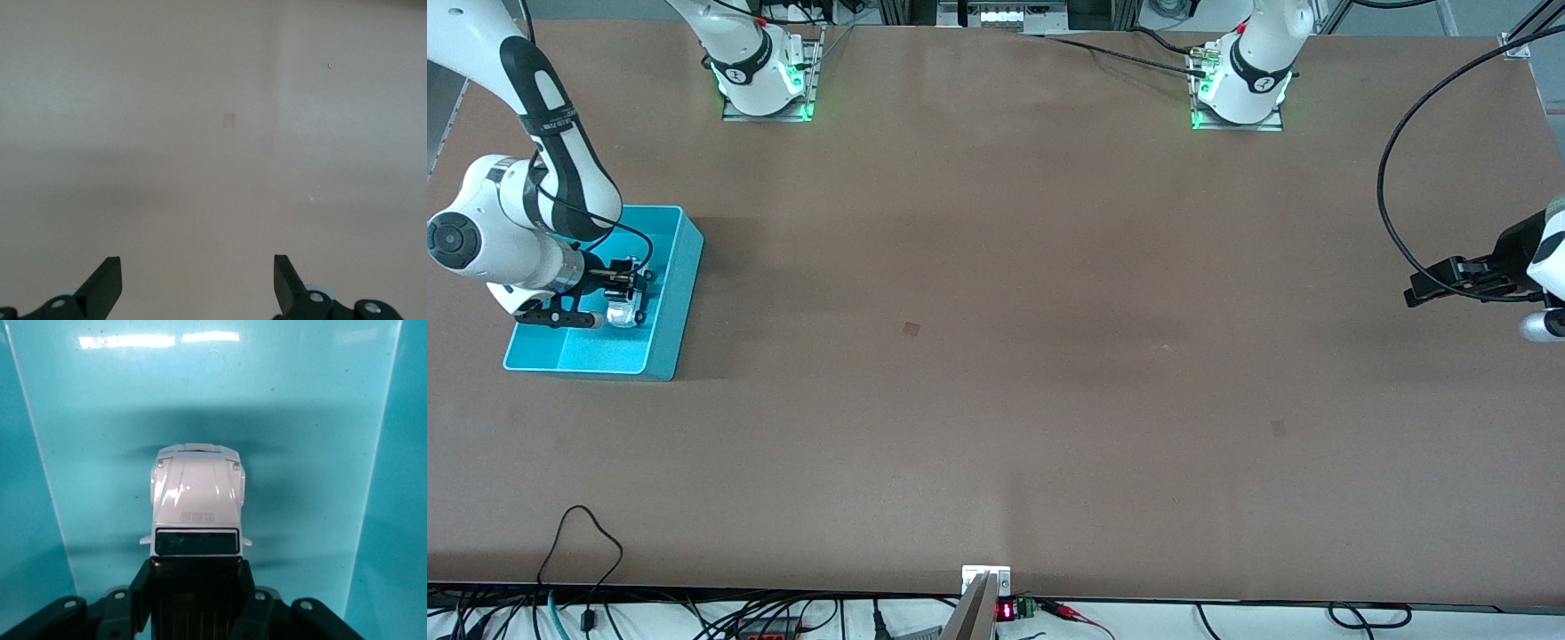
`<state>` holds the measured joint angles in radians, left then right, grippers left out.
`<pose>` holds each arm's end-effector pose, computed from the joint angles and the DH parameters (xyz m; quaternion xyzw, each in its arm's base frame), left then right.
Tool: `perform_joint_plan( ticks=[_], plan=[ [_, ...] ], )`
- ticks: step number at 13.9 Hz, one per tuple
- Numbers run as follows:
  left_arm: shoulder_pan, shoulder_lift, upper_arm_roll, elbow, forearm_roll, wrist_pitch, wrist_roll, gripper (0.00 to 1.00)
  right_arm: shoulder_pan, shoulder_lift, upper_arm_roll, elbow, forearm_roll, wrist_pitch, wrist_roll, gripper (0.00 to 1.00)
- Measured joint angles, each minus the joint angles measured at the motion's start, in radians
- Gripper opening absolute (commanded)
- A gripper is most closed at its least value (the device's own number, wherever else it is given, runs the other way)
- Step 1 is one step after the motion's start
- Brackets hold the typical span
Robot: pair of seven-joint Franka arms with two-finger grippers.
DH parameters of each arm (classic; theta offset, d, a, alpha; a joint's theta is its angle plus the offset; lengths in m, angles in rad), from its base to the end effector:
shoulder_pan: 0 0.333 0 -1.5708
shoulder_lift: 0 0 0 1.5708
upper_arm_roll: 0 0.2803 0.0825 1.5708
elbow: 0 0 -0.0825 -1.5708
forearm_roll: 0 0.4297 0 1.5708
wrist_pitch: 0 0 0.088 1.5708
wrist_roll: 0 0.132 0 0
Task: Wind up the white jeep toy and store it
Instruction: 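Lower the held jeep into the turquoise bin, then open the right gripper to release the jeep in the bin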
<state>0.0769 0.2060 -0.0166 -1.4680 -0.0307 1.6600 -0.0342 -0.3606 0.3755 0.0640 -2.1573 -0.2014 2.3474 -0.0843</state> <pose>0.6591 0.0368 0.4952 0.9986 0.0489 -0.0068 0.0171 0.5304 -0.1661 0.1129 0.9940 -0.0298 -0.0994 0.0349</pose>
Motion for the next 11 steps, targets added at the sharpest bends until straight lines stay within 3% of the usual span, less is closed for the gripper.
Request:
perform_joint_plan(
  ticks=[2, 4, 5, 8, 9, 11],
  plan=[
    [-0.001, -0.001, -0.001, 0.0, 0.0, 0.001, 0.0, 1.0, 0.0, 0.012, 0.0, 0.0, 0.0, 0.008, 0.0, 0.11],
    [-0.003, -0.001, -0.002, 0.001, 0.0, 0.001, 0.0, 1.0, 0.0, 0.013, 0.0, 0.001, 0.0, 0.01, 0.0, 0.37],
    [-0.003, -0.001, -0.002, 0.001, 0.0, 0.001, 0.0, 1.0, 0.0, 0.013, 0.0, 0.001, -0.001, 0.01, 0.0, 0.56],
    [-0.003, -0.001, -0.003, 0.001, 0.0, 0.001, 0.0, 1.0, 0.0, 0.014, 0.001, 0.001, -0.001, 0.01, 0.0, 0.93],
    [-0.003, -0.001, -0.003, 0.001, 0.0, 0.001, 0.0, 1.0, 0.0, 0.014, 0.002, 0.001, -0.001, 0.01, 0.0, 1.0],
    [-0.004, -0.001, -0.005, 0.001, 0.0, 0.001, 0.0, 1.0, 0.0, 0.011, 0.005, 0.004, -0.001, 0.011, 0.0, 1.0]
  ],
)
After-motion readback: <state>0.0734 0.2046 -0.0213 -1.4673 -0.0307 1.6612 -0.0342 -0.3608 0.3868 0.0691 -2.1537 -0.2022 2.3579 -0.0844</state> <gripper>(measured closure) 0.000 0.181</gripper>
